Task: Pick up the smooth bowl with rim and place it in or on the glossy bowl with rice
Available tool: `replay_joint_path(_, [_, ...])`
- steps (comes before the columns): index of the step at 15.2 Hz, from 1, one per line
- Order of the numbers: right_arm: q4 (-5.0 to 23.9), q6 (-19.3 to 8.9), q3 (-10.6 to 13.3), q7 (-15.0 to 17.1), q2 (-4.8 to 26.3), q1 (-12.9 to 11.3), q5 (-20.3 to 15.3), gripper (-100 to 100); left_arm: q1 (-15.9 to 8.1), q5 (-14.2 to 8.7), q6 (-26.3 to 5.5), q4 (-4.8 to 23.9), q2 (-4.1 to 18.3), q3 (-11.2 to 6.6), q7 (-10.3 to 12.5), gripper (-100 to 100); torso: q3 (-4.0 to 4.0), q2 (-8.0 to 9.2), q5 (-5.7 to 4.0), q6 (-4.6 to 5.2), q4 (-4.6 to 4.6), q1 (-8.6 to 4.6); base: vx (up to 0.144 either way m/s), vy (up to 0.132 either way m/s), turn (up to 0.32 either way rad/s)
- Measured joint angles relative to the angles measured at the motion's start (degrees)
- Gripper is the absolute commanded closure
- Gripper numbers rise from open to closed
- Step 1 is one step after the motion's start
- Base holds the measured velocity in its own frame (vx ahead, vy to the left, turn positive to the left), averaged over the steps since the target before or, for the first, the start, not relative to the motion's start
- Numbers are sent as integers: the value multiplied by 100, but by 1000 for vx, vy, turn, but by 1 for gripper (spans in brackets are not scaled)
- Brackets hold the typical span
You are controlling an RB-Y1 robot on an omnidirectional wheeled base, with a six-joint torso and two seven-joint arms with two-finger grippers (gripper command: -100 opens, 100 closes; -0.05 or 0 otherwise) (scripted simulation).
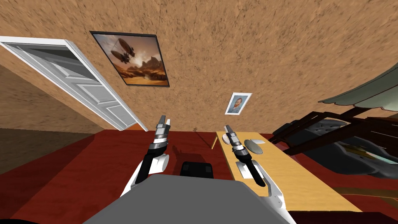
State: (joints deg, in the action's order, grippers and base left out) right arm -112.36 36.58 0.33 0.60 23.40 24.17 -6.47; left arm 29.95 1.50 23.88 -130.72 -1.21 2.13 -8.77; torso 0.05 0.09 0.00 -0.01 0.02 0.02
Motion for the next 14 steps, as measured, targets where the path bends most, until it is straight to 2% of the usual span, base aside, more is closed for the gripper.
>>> replay_joint_path(6, [698, 5, 189, -275, 688, -102, -380, -100, 0, 0, 0, 0, 0, 0, 0, 0, -2, -3, 0, 0, -1, -1, -15, 13, 95])
replay_joint_path(12, [1293, -11, 357, -484, 1165, -196, -664, -100, 0, 0, 0, 0, 0, 0, 0, 0, -4, -7, 0, -1, -1, -2, -7, 10, 103])
replay_joint_path(14, [1594, 18, 428, -573, 1386, -255, -789, -100, 0, 0, 0, 0, 0, 0, 0, 0, -5, -8, 0, -1, -2, -2, -4, 11, 131])
